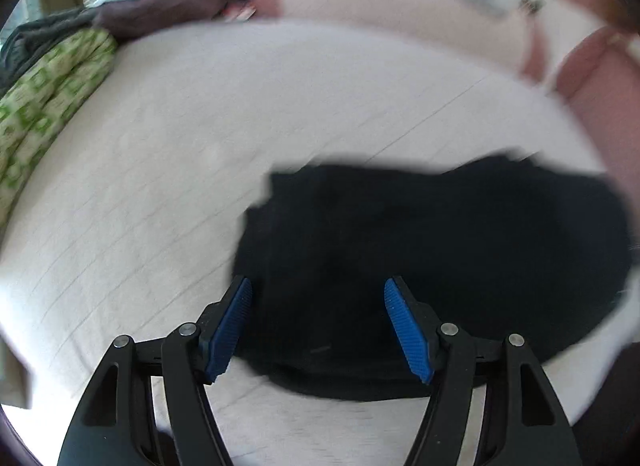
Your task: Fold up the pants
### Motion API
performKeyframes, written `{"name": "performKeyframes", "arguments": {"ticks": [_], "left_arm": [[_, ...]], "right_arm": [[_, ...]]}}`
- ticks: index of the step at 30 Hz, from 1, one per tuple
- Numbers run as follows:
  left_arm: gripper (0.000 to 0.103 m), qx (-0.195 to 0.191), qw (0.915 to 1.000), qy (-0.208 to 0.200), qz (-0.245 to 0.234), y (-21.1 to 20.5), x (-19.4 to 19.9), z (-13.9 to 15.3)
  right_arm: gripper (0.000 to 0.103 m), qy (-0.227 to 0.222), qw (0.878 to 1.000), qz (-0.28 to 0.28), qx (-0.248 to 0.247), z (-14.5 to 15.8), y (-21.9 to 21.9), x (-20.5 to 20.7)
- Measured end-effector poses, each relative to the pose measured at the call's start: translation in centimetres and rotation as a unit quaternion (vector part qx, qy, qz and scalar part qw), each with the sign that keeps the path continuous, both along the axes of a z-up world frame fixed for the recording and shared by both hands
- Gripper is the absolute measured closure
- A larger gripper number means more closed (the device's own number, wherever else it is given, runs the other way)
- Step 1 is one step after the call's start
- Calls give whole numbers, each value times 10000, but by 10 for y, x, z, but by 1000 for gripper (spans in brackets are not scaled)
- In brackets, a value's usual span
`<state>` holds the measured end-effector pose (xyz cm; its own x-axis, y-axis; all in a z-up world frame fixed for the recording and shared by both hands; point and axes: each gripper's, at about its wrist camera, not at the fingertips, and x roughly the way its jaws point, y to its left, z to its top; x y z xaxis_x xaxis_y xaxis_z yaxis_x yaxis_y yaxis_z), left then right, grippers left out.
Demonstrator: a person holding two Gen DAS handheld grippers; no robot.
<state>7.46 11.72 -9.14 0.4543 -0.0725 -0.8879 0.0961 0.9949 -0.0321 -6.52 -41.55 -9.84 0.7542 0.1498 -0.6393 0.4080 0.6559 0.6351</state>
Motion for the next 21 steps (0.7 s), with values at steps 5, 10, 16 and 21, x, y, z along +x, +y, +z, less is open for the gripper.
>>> {"name": "performKeyframes", "arguments": {"ticks": [5,10,16,21], "left_arm": [[35,-844,9944,116,626,47,-8,5],[36,-1530,9827,-83,1042,73,-26,15],[39,-1487,9798,-493,1241,85,-52,22],[39,-1832,9709,-555,1438,116,-66,25]], "right_arm": [[41,-301,9923,1193,-106,13,66,40],[41,-240,9616,2711,-353,9,179,100],[41,-163,9035,4206,-809,15,333,157],[41,203,8733,4705,-1247,3,438,190]]}}
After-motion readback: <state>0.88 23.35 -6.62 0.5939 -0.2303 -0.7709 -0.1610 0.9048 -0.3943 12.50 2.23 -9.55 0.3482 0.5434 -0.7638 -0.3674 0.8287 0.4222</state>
